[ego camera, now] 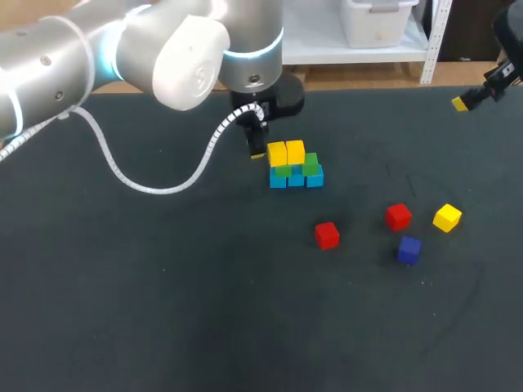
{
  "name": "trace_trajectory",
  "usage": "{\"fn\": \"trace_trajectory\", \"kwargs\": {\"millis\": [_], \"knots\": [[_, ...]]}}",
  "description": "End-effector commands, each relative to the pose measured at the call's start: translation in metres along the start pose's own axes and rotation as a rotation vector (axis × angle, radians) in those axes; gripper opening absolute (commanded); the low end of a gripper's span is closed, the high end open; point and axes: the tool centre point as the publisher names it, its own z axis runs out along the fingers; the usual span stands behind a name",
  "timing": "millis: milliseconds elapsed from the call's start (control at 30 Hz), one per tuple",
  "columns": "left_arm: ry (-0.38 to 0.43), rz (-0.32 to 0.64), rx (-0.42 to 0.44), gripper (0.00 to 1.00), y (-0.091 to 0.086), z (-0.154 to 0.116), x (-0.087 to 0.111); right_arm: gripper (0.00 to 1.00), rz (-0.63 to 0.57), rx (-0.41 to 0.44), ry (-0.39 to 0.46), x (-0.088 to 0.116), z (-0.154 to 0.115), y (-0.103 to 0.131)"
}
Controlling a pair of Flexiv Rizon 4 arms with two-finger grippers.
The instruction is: Place the blue cubes, place green cubes on the blue cubes, place the yellow cubes on the green cubes, then place the red cubes on the yellow cubes, and place purple cube on the red cubes.
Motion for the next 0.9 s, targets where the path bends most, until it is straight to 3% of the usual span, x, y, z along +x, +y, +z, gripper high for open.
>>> {"fn": "trace_trajectory", "kwargs": {"millis": [33, 900], "knots": [[-0.001, -0.005, 0.006, 0.34, 0.0034, 0.0002, -0.0035, 1.00, 0.000, -0.004, 0.000, -0.0006, 0.0008, -0.0012], [-0.017, 0.005, 0.011, 0.33, 0.0065, -0.0010, -0.0133, 1.00, 0.000, -0.004, 0.000, -0.0006, 0.0008, -0.0012]]}}
